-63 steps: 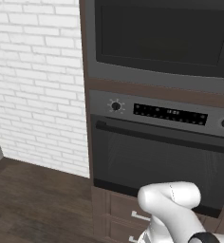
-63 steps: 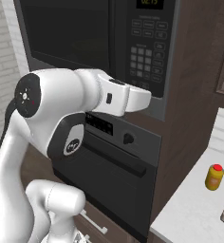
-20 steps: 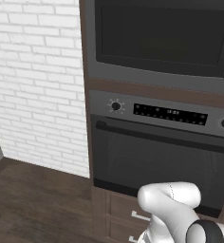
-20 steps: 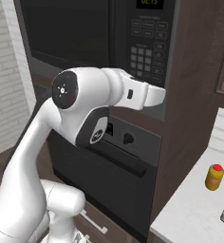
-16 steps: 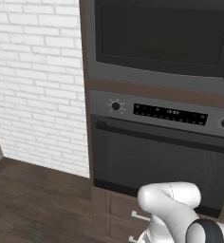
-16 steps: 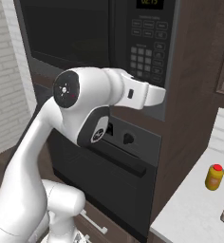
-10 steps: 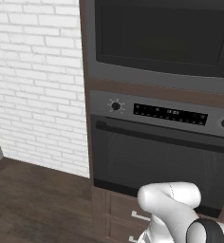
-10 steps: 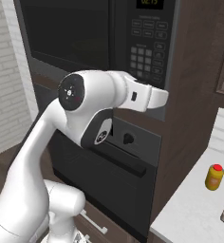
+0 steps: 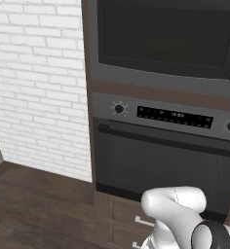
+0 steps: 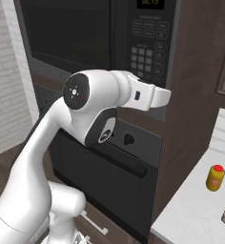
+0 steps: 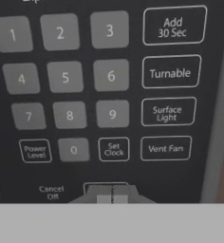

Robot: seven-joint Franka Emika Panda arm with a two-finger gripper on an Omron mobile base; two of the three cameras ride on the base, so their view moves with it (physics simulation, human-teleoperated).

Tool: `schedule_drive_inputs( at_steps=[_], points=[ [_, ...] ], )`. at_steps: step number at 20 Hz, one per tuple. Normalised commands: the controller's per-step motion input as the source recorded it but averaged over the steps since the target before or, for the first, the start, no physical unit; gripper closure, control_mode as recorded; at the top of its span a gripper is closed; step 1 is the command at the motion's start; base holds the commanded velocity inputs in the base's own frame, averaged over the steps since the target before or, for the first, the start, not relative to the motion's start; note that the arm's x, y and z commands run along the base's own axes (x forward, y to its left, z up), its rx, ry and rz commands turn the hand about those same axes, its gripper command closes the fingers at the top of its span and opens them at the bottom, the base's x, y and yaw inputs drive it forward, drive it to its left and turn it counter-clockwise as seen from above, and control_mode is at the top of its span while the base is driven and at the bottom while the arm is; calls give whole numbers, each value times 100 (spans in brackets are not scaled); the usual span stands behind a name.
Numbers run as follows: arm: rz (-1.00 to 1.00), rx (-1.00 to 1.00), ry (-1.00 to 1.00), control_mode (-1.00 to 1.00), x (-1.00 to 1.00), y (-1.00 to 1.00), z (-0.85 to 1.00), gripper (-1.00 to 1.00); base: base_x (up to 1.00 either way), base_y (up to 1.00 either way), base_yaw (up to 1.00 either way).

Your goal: Pick the potato from the sink and place it in the bowl. Then pick the bowl and place it in the microwave. Then close the microwave door and press the start button.

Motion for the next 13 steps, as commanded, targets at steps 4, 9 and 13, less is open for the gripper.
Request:
schedule_drive_inputs(
  at_steps=[4,9,13],
  points=[
    [0,0,0,-100,22,0,-29,100,0,0,0],
    [0,0,0,-100,67,0,-33,100,0,0,0],
    [0,0,2,-100,100,-18,-23,100,0,0,0]
  ],
)
